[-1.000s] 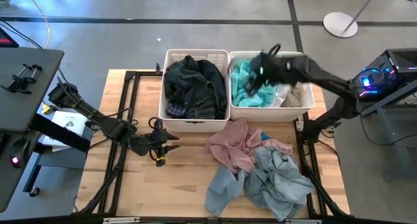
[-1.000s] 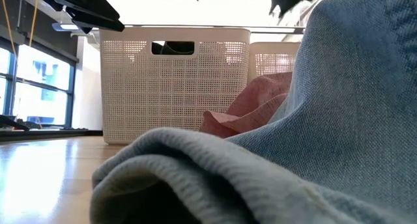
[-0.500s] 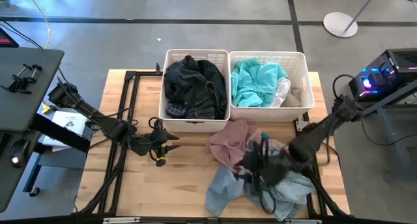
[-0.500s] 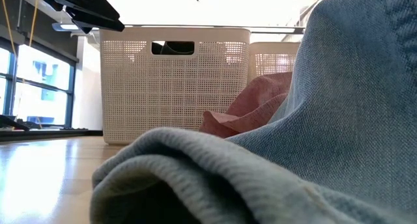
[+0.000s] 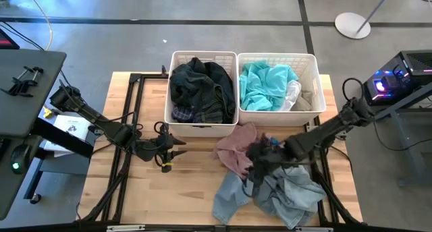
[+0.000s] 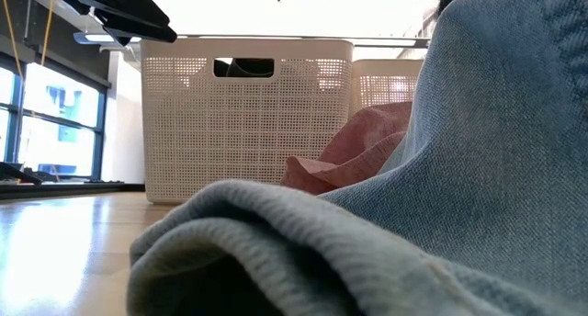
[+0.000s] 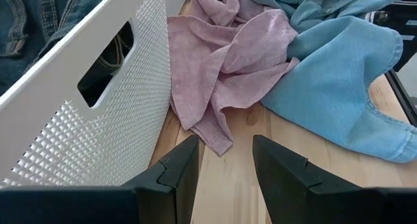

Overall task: Sort clothes
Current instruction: Put the pink shirts into the right white bin

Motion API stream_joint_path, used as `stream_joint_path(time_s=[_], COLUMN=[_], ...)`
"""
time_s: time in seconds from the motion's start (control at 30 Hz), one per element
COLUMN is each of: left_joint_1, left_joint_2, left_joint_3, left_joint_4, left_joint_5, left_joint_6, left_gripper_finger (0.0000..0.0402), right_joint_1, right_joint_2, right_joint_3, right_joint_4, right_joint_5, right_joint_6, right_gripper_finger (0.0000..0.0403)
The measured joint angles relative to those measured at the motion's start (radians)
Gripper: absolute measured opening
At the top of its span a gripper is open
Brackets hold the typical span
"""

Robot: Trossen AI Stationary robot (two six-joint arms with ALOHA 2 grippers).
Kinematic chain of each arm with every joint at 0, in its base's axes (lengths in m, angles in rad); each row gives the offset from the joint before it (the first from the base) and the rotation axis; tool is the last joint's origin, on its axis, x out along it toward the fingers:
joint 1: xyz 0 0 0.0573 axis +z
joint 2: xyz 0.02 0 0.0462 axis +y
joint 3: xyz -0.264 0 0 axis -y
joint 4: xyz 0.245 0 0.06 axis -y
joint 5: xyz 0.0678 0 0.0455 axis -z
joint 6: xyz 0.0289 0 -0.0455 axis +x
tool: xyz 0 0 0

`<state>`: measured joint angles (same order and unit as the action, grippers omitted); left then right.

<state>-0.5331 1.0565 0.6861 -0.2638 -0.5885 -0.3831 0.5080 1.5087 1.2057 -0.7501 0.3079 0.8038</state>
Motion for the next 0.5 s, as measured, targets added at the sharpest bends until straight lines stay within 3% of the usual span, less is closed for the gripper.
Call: stream_joint_path(time_s=[0.17,0.27,0.37,0.5], left_joint_1=[0.0,0.0,0.0,0.0], left_joint_2=[0.001,0.001,0.001,0.001], left_joint_3=[0.0,0.0,0.0,0.0], left_joint_4=[0.007,0.008,0.01,0.017], left_joint_5=[-0.008,-0.01,-0.011,-0.011], left_joint_6=[-0.004,-0.011,-0.017,-0.016], left_gripper_finger=[0.0136,0.0136,0.0136,0.0136], right_joint_1=[-0.094,-0.149,-0.181,-0.211], right_joint_2=[0.098,0.175,0.251,0.32], right_joint_3=[0.0,0.0,0.001,0.001], right_joint_4=[-0.142,-0.195,-0.175,-0.143], right_joint_5=[-0.082,-0.161,-0.211,-0.252], right_joint_6=[-0.021,0.008,-0.003,-0.054], right_gripper_finger=[0.0282,0.0261,0.0213,0.0107])
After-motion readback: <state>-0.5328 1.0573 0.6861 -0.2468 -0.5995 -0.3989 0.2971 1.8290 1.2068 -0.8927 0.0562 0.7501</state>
